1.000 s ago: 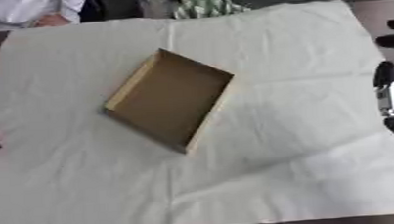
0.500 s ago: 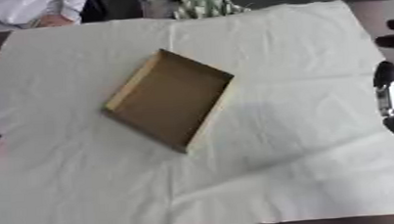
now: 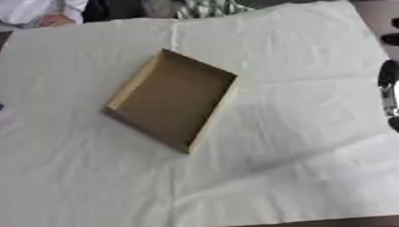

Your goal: Pick up objects on the table and place them in the box.

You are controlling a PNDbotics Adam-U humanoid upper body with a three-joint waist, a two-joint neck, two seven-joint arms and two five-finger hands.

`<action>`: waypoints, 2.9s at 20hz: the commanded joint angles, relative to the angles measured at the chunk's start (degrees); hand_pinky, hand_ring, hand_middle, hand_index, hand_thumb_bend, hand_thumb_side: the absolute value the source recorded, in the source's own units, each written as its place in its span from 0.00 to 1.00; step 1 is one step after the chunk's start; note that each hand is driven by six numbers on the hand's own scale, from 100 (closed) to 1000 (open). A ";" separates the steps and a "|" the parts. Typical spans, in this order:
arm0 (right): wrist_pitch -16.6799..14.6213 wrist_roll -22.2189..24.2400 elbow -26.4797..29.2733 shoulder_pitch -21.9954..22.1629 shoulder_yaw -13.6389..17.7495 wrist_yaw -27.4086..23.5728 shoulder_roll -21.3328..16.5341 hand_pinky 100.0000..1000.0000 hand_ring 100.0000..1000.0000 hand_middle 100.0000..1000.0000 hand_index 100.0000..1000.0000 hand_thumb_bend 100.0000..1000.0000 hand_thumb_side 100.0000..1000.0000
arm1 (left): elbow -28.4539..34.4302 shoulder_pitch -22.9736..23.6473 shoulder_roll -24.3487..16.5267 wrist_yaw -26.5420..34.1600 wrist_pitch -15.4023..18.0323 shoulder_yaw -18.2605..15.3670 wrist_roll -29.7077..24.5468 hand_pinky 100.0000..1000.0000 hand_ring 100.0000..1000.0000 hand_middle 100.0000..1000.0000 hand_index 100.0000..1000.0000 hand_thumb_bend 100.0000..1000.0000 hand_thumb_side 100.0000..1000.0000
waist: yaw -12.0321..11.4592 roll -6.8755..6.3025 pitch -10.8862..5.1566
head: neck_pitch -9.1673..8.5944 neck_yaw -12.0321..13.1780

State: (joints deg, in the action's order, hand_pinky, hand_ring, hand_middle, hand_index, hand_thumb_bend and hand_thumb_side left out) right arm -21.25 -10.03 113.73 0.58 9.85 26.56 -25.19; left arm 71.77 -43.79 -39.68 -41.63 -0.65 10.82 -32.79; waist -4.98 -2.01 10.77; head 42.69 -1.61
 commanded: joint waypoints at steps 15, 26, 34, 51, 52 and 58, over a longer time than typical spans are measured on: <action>-0.84 1.38 0.86 -1.57 -0.38 -1.81 -1.89 0.86 0.77 0.82 0.76 0.00 0.83 | -9.22 -19.33 18.72 -5.59 3.80 3.32 -2.77 0.29 0.43 0.34 0.54 0.08 0.14 | 2.38 -0.07 -0.70 | -0.37 1.49; -1.60 3.17 0.86 -4.24 -1.41 -4.01 -1.44 0.86 0.76 0.82 0.76 0.00 0.83 | -20.45 -23.76 29.56 -16.68 4.28 0.75 4.71 0.28 0.43 0.34 0.54 0.09 0.11 | 5.04 0.00 0.51 | -1.81 3.56; -1.68 4.64 0.86 -5.37 -2.01 -5.22 -0.91 0.86 0.76 0.82 0.76 0.00 0.83 | -25.02 -23.73 32.88 -22.59 4.50 -0.76 9.77 0.31 0.45 0.35 0.56 0.13 0.13 | 6.22 -0.25 1.27 | -2.41 4.13; -1.47 5.57 0.86 -4.74 -2.42 -5.29 -0.48 0.86 0.76 0.82 0.76 0.00 0.83 | -20.63 -22.49 32.63 -19.62 7.06 -1.04 16.52 0.58 0.72 0.64 0.84 0.33 0.46 | 5.72 -0.19 1.23 | -1.91 3.41; -1.45 5.62 0.86 -4.67 -2.41 -5.28 -0.51 0.86 0.76 0.82 0.76 0.00 0.83 | -19.87 -22.52 32.44 -18.90 7.05 -0.86 17.13 0.57 0.71 0.63 0.83 0.32 0.47 | 5.63 -0.20 1.16 | -1.81 3.40; -1.51 5.33 0.86 -4.07 -2.00 -4.96 -1.16 0.86 0.76 0.82 0.76 0.00 0.83 | -12.32 -22.43 28.95 -12.63 7.46 0.90 14.48 0.55 0.69 0.61 0.81 0.27 0.48 | 4.83 -0.37 0.57 | -0.68 2.83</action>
State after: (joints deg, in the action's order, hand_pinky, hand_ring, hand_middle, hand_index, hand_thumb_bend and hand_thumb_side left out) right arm -22.68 -4.61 113.73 -3.37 7.39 21.59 -25.02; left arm 56.78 -65.09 -8.63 -55.75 6.69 11.52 -17.73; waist -0.21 -2.59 12.41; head 41.52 1.40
